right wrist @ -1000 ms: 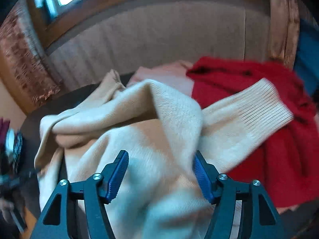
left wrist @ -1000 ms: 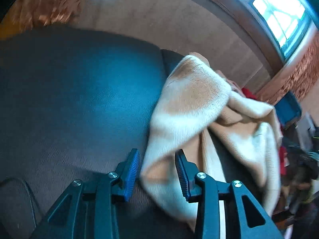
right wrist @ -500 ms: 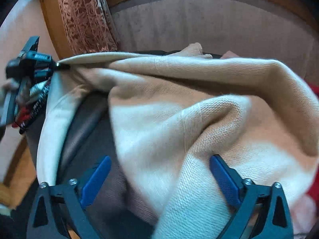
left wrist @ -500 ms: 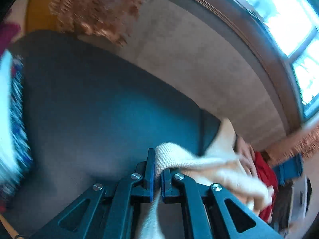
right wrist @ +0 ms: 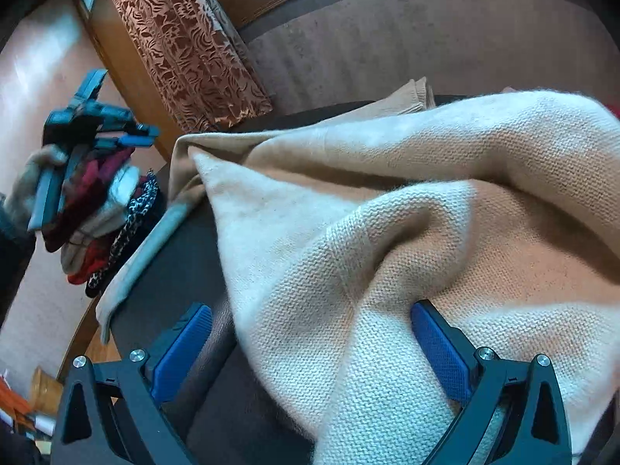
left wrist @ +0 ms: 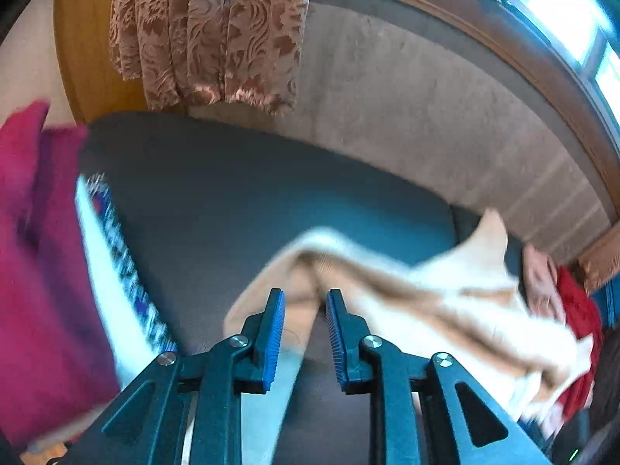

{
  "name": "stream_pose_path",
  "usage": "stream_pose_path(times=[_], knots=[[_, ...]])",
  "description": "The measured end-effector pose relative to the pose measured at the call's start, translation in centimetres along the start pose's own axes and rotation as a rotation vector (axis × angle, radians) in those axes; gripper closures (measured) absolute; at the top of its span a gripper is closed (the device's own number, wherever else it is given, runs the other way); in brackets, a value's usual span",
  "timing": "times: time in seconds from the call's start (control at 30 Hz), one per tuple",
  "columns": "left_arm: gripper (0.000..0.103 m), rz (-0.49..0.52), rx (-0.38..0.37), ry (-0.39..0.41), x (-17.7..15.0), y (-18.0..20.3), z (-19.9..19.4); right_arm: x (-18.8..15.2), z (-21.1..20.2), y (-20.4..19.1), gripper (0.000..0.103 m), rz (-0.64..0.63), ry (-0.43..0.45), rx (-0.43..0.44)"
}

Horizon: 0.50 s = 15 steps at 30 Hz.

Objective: Fold clothes

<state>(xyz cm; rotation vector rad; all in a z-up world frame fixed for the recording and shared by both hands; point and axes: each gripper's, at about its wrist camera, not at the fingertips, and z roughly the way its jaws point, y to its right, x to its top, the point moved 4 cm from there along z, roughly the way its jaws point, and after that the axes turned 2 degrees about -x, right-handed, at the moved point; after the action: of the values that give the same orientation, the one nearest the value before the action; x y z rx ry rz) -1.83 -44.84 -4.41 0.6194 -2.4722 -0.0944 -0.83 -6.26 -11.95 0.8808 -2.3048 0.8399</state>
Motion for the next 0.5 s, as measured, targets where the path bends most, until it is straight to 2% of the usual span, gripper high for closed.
stream_pose_path(times=[0.1, 0.23, 0.3, 0.4, 0.43, 0.5], knots=[[0.081, 0.064, 0.061, -0.044, -4.3, -1.3, 0.9, -1.1, -0.8, -0.6, 0.000, -0.008, -0.017, 0.023], [0.081, 0.082, 0.188, -0.080, -9.8, -4.6, 2.2, -2.9, -2.0, -2.3, 0.000, -0.081, -0.033, 0.010], [0.081, 0.057, 0.182, -0.100, -12.2, -6.3, 2.2, -4.0, -2.5, -3.0, 0.000, -0.119, -0.032, -0.007], [0.075, 0.070, 0.164, -0.051, -14.5, -7.6, 0.8, -4.9, -3.1, -3.3, 0.000, -0.119, -0.020, -0.012], [0.069, 0.096, 0.155, -0.045, -15.1, -7.6, 0.7, -5.0, -3.2, -3.3, 0.000, -0.106, -0.013, -0.009], [0.066, 0.162, 0.153, -0.019, -15.9, -7.3, 0.4, -4.9, -3.2, -3.2, 0.000, -0.081, -0.005, -0.011]])
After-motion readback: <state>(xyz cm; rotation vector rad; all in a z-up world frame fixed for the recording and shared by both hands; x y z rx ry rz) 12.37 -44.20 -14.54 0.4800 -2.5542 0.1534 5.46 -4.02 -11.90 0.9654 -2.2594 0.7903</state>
